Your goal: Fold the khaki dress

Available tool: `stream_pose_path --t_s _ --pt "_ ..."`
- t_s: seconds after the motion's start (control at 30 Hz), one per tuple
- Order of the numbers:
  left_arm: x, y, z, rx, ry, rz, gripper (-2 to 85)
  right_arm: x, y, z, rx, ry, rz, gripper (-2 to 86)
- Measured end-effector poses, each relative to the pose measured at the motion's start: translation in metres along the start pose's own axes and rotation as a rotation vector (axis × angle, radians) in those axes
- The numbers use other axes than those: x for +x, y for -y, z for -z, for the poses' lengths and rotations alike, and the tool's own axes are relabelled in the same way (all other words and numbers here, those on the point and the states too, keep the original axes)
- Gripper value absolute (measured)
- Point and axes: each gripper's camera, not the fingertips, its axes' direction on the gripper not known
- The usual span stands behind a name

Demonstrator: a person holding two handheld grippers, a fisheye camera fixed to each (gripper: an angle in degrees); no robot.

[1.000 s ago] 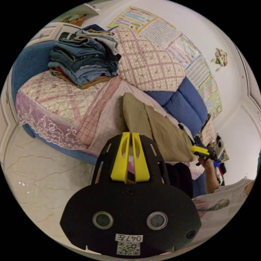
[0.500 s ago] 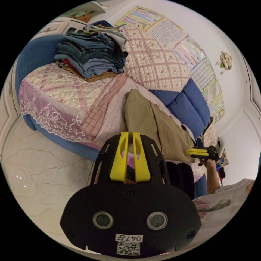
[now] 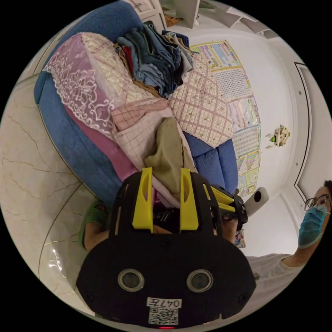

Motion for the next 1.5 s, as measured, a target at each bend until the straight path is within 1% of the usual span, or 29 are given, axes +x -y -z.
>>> stream_pose_path --t_s 0.07,0.2,0.27,0.4,0.53,0.63,0.7,0.77,0.9,1.0,1.07,1.17,1.3,1.43,1.5 --pt "-0.01 0.008 0.016 0.013 -0.031 0.008 12.2 -0.007 0.036 0.01 -0.041 -0.018 0.032 6.3" --pt "-0.028 0.023 0.045 0.035 -0.092 0.046 10.3 -0.024 0.08 0.048 -0.002 -0.097 0.068 6.5" --pt "-0.034 0.035 0.065 0.062 -0.13 0.039 6.7 -0.032 0.108 0.073 0.012 -0.103 0.076 6.7" --pt "-0.037 0.054 0.091 0.069 -0.145 0.014 1.1 -0.036 0.146 0.102 0.0 -0.11 0.079 7.1" --pt "-0.041 0.069 0.116 0.077 -0.158 0.011 -0.8 -0.052 0.19 0.126 0.013 -0.189 0.102 7.2" --pt "-0.048 0.08 0.13 0.071 -0.178 0.013 -0.9 -0.072 0.22 0.129 -0.025 -0.255 0.147 6.2" --pt "-0.053 0.086 0.137 0.065 -0.191 0.019 -0.9 -0.085 0.235 0.128 -0.06 -0.317 0.172 5.2" --pt "-0.059 0.092 0.144 0.058 -0.222 0.02 -0.8 -0.104 0.25 0.127 -0.092 -0.432 0.222 3.1" --pt "-0.072 0.098 0.16 0.084 -0.277 0.027 0.4 -0.125 0.26 0.139 -0.062 -0.559 0.26 1.2" --pt "-0.081 0.098 0.174 0.101 -0.273 0.042 6.6 -0.136 0.261 0.152 0.002 -0.618 0.271 0.6" --pt "-0.081 0.101 0.177 0.088 -0.242 0.049 12.3 -0.141 0.26 0.153 0.026 -0.637 0.296 0.2" --pt "-0.083 0.111 0.17 0.066 -0.231 0.067 16.0 -0.139 0.258 0.147 0.031 -0.656 0.314 0.0" --pt "-0.082 0.123 0.159 0.071 -0.232 0.07 15.4 -0.132 0.246 0.139 0.057 -0.662 0.368 -0.1" --pt "-0.077 0.135 0.146 0.077 -0.153 0.018 9.1 -0.108 0.228 0.129 0.074 -0.622 0.364 -0.1" --pt "-0.08 0.138 0.142 0.084 -0.141 0.009 5.6 -0.09 0.216 0.137 0.088 -0.525 0.346 -0.1"
